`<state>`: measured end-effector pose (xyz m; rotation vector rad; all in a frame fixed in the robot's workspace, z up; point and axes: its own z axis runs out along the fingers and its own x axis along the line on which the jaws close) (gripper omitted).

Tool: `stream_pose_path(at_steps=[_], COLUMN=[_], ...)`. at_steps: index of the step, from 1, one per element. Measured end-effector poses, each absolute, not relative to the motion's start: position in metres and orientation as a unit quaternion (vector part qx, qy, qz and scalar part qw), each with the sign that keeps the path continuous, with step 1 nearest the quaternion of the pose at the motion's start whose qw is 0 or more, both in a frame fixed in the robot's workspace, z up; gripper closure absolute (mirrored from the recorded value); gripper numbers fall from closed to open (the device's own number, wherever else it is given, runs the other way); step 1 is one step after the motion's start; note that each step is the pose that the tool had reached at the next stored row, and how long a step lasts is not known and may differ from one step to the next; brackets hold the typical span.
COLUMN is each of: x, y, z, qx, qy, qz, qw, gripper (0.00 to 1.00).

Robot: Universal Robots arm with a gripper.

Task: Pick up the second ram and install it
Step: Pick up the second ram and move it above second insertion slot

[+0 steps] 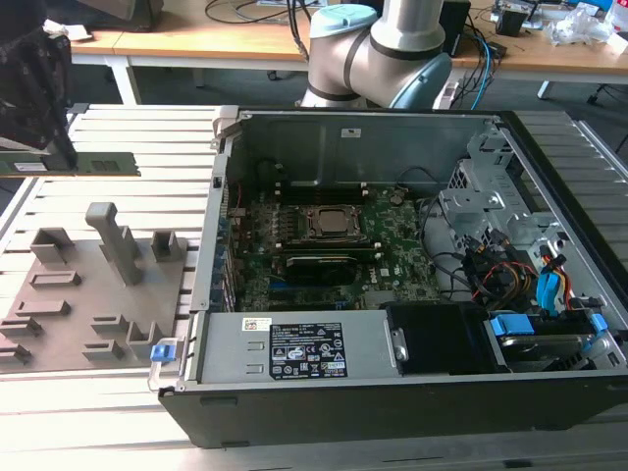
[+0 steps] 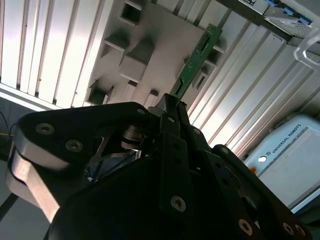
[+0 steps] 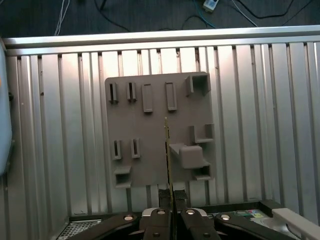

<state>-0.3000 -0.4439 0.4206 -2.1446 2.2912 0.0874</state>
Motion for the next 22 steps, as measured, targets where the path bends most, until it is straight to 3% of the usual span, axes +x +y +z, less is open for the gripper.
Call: stream_pose_path(at_steps=[22], x=[-0.219], y=[-0.444], z=[0.421], qx=[-0.683], qy=[0.730], qz=[0.028], qw=[0.001], gripper=[0.86])
